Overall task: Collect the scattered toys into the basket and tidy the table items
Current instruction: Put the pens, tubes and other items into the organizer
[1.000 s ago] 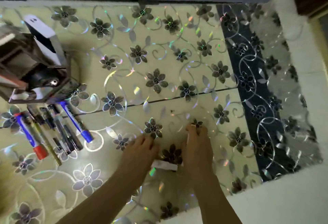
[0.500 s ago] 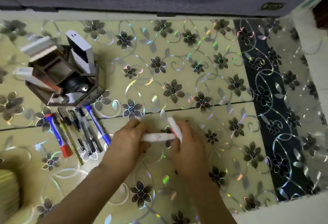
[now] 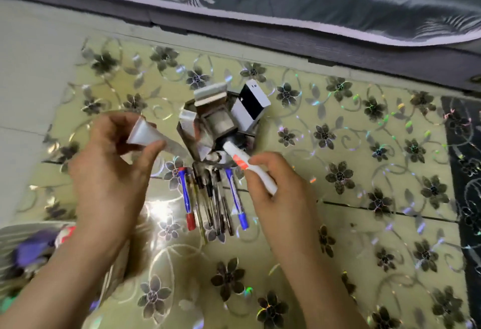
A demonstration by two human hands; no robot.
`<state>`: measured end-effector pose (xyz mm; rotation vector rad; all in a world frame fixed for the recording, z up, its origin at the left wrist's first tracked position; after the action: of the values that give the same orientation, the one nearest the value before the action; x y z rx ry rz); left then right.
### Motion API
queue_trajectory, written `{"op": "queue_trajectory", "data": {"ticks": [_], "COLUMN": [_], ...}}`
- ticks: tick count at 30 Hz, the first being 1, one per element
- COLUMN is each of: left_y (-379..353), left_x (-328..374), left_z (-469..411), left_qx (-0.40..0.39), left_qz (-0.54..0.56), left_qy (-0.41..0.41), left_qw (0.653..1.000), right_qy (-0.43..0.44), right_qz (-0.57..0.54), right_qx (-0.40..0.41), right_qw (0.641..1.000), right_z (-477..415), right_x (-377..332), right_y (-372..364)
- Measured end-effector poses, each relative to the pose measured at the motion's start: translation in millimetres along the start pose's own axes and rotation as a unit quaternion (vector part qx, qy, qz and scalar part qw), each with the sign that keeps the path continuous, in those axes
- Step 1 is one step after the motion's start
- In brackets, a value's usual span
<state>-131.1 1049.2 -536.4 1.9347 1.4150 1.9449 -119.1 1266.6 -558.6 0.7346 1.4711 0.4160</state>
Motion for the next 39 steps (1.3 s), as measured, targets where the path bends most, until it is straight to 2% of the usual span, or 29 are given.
{"op": "queue_trajectory", "data": {"ticks": [3,8,12,16,19,24,26,28,31,33,35,37,39], "left_y": [-9.0,-41.4,-64.3,-75.2,-85.8,-83.2,-75.2,-65.2,-57.0,-61.5,-68.4,-75.3,-81.8], "left_x": [-11.6,-22.7,-42.2,-49.1,-48.1,-54.6,-61.7,-71.8,-91.7,-107.4,-120.1,-125.4,-125.8], "left_z": [-12.7,-12.1,-11.4,-15.9,-28.6,-40.4,-34.0,-20.0,14.1,41.8,62.5,72.9,74.8], "left_qx": [-0.002,-0.052,-0.119,-0.174,-0.213,-0.177,-0.157,-0.127,-0.112,-0.16,-0.206,-0.227,-0.223], "left_qz": [0.006,0.007,-0.068,-0.133,-0.127,-0.076,-0.033,0.0,-0.024,-0.074,-0.129,-0.163,-0.182], "left_qy": [0.007,-0.053,-0.126,-0.148,-0.163,-0.133,-0.078,-0.019,0.048,0.091,0.117,0.126,0.121], "left_qw": [1.0,0.997,0.983,0.964,0.955,0.972,0.984,0.992,0.992,0.98,0.963,0.952,0.95], "right_qy": [0.023,0.079,0.095,0.102,0.09,0.074,0.063,0.051,0.037,0.008,-0.022,-0.03,-0.018], "right_qz": [0.008,0.065,0.099,0.108,0.101,0.063,0.049,0.025,0.011,0.052,0.111,0.151,0.187], "right_qx": [-0.023,-0.078,-0.115,-0.124,-0.12,-0.122,-0.107,-0.036,0.062,0.031,-0.049,-0.102,-0.119], "right_qw": [0.999,0.992,0.984,0.981,0.984,0.988,0.991,0.998,0.997,0.998,0.992,0.983,0.975], "right_z": [-17.9,-43.4,-59.5,-70.4,-75.4,-73.7,-67.4,-57.2,-31.4,-11.8,5.8,16.0,18.9], "right_x": [-23.5,-38.6,-41.2,-37.8,-34.9,-27.6,-21.8,-13.7,7.9,26.8,45.1,59.0,65.8], "right_y": [-14.2,-46.9,-68.8,-88.9,-97.5,-98.7,-92.5,-79.0,-61.5,-65.9,-79.8,-92.8,-103.6]}}
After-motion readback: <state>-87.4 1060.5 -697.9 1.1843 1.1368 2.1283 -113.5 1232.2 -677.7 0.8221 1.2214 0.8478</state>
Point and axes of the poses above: each hand's wrist, its own z-axis away from the middle knuckle, its own y-axis out of the back of the hand, x = y × z, the point moved 3 cm from there along -z, towards the middle knuckle, and after that the axes turned 11 degrees about x, right-handed, at the moved point
